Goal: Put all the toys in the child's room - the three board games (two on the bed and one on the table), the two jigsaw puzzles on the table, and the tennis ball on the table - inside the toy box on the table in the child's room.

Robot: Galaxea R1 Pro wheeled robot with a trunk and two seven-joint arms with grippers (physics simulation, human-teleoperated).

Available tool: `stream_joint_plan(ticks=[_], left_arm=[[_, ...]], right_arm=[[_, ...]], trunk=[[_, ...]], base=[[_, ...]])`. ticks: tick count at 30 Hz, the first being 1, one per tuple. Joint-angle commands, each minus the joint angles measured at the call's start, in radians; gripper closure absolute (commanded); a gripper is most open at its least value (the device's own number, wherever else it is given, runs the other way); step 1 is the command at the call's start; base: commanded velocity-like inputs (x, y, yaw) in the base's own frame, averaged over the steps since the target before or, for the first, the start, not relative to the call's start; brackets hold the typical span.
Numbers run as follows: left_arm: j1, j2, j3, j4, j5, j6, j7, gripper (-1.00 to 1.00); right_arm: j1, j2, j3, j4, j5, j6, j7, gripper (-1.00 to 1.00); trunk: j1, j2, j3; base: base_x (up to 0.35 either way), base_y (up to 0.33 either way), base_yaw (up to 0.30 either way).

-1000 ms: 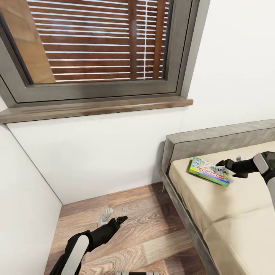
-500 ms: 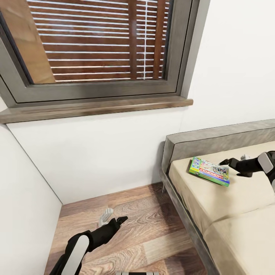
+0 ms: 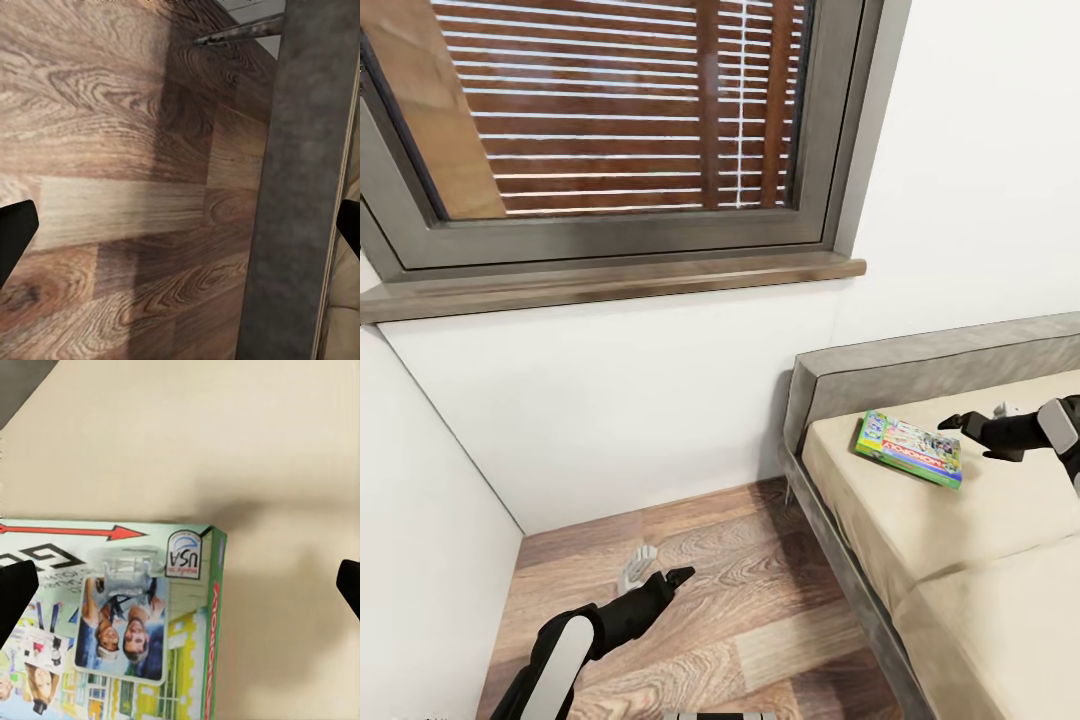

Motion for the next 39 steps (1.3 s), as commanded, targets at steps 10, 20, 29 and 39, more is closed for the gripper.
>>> stream_joint_plan(ticks=[10, 20, 29, 39], left_arm=[[0.0, 0.0, 0.001, 0.0, -0.002, 0.004, -0.003, -1.0], [0.0, 0.001, 0.002, 0.0, -0.002, 0.004, -0.004, -1.0], [0.0, 0.001, 0.002, 0.0, -0.002, 0.004, -0.004, -1.0], [0.0, 0.001, 0.003, 0.0, -0.001, 0.004, -0.004, -1.0]], right_arm=[[0.001, 0.003, -0.005, 0.0, 0.001, 0.006, 0.005, -1.0], [0.004, 0.001, -0.003, 0.0, -0.001, 0.008, 0.003, -1.0], [0.006, -0.003, -0.003, 0.0, -0.001, 0.011, 0.001, -1.0], [0.006, -0.004, -0.004, 0.0, 0.001, 0.011, 0.001, -1.0]], trunk=[[0.0, 0.0, -0.001], [0.0, 0.0, -0.001], [0.0, 0.0, -0.001], [0.0, 0.0, -0.001]], base=[[0.0, 0.0, 0.189], [0.0, 0.0, 0.15], [0.0, 0.0, 0.025], [0.0, 0.0, 0.005]])
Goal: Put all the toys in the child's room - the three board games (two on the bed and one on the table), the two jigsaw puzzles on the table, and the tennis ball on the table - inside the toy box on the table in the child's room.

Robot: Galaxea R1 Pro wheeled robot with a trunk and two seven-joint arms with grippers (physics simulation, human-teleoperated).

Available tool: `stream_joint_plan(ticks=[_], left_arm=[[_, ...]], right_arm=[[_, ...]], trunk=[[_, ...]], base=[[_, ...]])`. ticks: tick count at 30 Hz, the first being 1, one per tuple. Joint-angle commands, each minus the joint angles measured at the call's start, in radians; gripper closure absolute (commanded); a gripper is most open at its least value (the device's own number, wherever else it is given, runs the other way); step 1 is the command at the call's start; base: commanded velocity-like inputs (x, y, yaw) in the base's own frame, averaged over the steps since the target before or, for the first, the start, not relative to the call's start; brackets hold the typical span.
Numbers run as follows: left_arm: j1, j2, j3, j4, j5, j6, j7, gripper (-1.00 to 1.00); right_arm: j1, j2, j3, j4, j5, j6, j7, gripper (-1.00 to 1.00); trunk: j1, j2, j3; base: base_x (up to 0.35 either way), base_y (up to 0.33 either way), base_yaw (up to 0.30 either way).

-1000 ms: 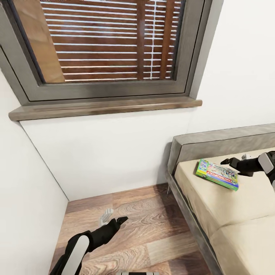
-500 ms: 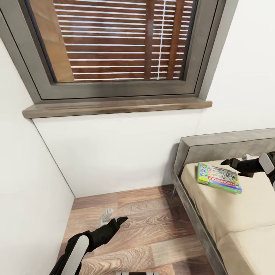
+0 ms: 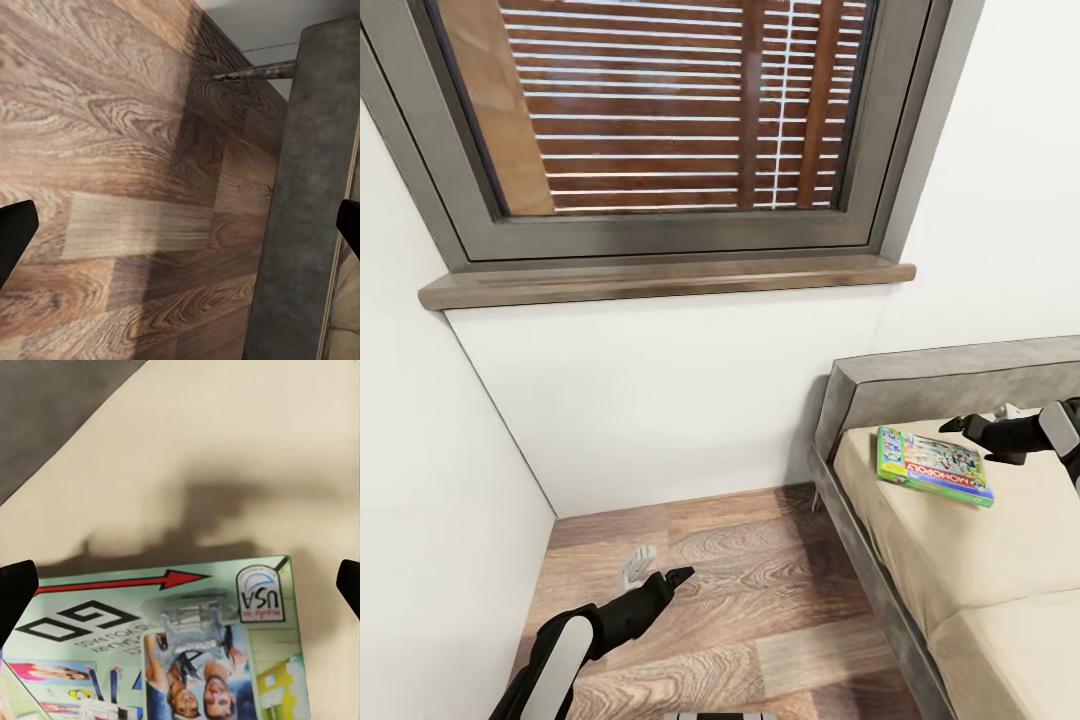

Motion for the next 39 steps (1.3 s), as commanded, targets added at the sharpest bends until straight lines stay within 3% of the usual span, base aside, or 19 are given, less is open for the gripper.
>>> stream_joint_plan(ticks=[1, 14, 39], left_arm=[[0.0, 0.0, 0.001, 0.0, -0.001, 0.004, -0.003, -1.0], [0.0, 0.0, 0.001, 0.0, -0.001, 0.004, -0.003, -1.0], [0.0, -0.002, 0.0, 0.0, -0.002, 0.004, -0.001, -1.0]], right_arm=[[-0.001, 0.0, -0.005, -0.001, 0.004, 0.005, 0.004, -1.0], [0.002, -0.008, -0.006, -0.001, 0.006, 0.003, 0.002, -1.0], [0.022, -0.084, -0.004, 0.002, 0.003, 0.009, 0.006, -1.0]], trunk=[[0.0, 0.0, -0.001], [0.0, 0.0, -0.001], [0.0, 0.0, -0.001]], base=[[0.0, 0.0, 0.002], [0.0, 0.0, 0.0], [0.0, 0.0, 0.0]])
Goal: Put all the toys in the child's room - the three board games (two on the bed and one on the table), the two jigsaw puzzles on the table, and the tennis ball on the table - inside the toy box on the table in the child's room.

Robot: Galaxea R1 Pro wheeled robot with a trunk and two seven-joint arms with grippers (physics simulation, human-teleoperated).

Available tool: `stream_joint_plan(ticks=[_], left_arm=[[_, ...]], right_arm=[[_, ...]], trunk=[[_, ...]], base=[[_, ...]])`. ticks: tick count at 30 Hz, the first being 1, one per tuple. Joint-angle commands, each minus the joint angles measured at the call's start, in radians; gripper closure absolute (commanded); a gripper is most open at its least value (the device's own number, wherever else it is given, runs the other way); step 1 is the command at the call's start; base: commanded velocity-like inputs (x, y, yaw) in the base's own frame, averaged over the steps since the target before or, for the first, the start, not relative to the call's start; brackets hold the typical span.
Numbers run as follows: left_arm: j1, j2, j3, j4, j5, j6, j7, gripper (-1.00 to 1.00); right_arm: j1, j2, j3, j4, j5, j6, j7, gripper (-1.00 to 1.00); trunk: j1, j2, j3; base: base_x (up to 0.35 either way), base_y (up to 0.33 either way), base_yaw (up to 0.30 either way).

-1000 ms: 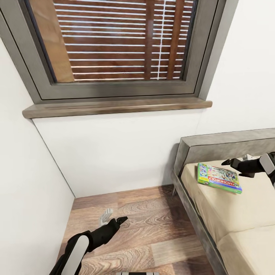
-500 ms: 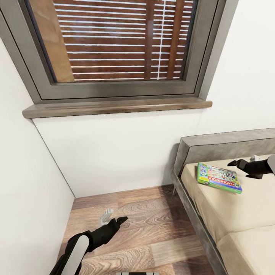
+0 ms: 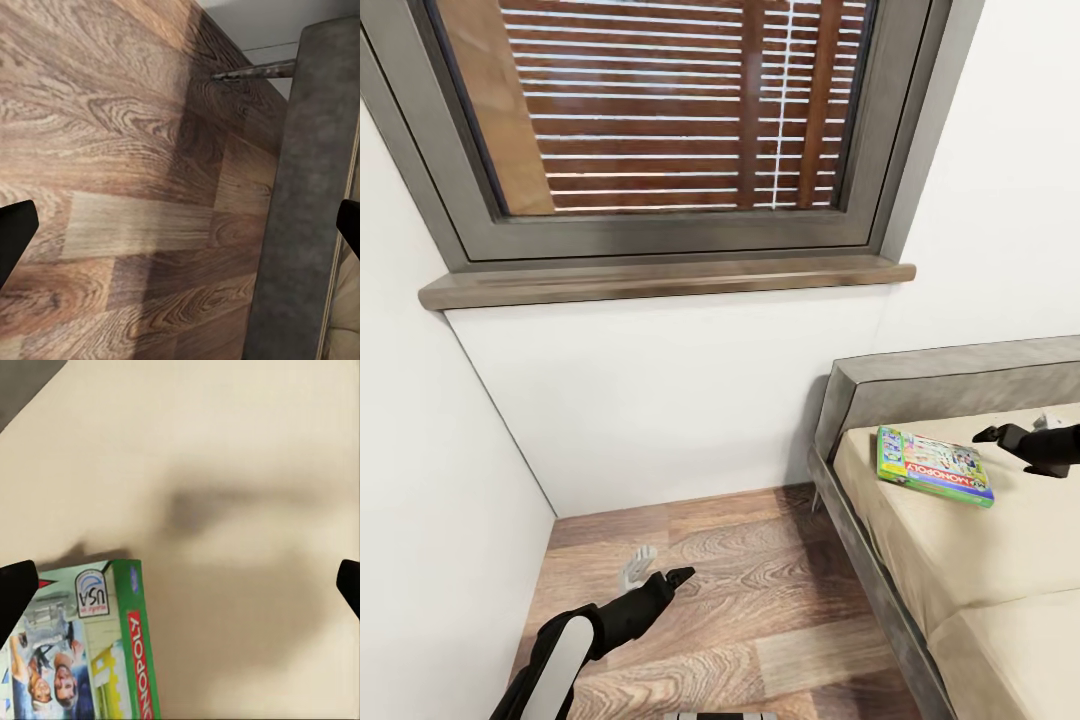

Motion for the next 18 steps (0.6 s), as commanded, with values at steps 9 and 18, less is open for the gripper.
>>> stream_joint_plan(ticks=[9, 18], left_arm=[[0.0, 0.0, 0.001, 0.0, -0.002, 0.004, -0.003, -1.0], [0.0, 0.0, 0.001, 0.0, -0.001, 0.004, -0.003, -1.0]], right_arm=[[0.026, -0.008, -0.005, 0.0, 0.004, 0.005, 0.019, -1.0], [0.049, -0.009, -0.001, 0.0, 0.012, 0.005, 0.109, -1.0]], trunk=[[0.0, 0.0, -0.001], [0.0, 0.0, -0.001]], base=[[0.0, 0.0, 0.0], [0.0, 0.0, 0.0]])
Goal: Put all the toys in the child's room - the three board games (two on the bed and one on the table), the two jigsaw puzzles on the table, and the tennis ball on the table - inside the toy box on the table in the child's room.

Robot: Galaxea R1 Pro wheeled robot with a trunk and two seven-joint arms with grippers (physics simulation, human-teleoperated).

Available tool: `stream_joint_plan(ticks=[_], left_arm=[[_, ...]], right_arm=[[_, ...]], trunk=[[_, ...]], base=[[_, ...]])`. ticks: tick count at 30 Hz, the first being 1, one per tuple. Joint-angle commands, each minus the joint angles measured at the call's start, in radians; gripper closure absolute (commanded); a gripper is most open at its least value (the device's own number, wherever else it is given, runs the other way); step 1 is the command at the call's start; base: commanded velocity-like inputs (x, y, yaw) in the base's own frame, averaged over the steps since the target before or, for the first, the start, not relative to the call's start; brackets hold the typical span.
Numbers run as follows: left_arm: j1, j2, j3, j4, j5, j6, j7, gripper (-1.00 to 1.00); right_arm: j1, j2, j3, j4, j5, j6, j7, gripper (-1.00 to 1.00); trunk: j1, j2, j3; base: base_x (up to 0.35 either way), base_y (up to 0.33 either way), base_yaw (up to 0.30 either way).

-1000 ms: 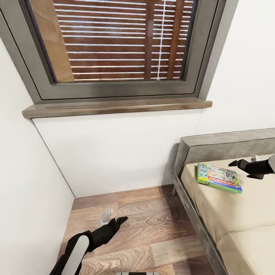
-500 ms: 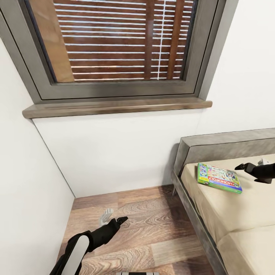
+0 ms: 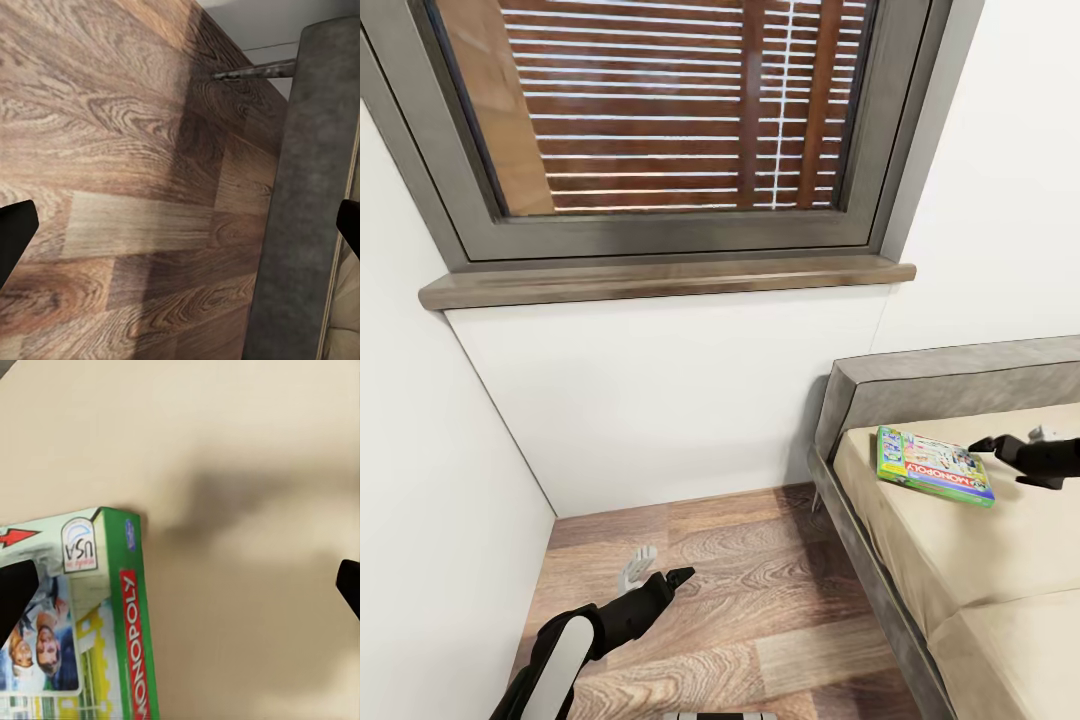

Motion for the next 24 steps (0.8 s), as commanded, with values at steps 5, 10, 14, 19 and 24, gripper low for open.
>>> stream_joint_plan(ticks=[5, 10, 14, 19, 24], left_arm=[[0.0, 0.0, 0.001, 0.0, -0.001, 0.004, -0.003, -1.0], [0.0, 0.0, 0.001, 0.0, -0.001, 0.004, -0.003, -1.0], [0.0, 0.0, 0.001, 0.0, -0.001, 0.004, -0.004, -1.0], [0.0, 0.0, 0.001, -0.001, -0.001, 0.004, -0.004, -1.0], [0.0, 0.001, 0.001, 0.0, 0.0, 0.004, -0.004, -1.0]], right_arm=[[0.011, 0.001, -0.002, 0.0, 0.004, 0.005, 0.032, -1.0], [0.017, 0.003, 0.0, 0.002, 0.005, 0.005, 0.045, -1.0], [0.019, 0.005, 0.0, 0.002, 0.005, 0.005, 0.049, -1.0], [0.02, 0.008, 0.001, 0.003, 0.006, 0.004, 0.052, -1.0], [0.02, 0.009, 0.001, 0.004, 0.006, 0.004, 0.053, -1.0]], trunk=[[0.0, 0.0, -0.001], [0.0, 0.0, -0.001], [0.0, 0.0, -0.001], [0.0, 0.0, -0.001], [0.0, 0.0, -0.001]], base=[[0.0, 0.0, 0.0], [0.0, 0.0, 0.0], [0.0, 0.0, 0.0], [0.0, 0.0, 0.0], [0.0, 0.0, 0.0]])
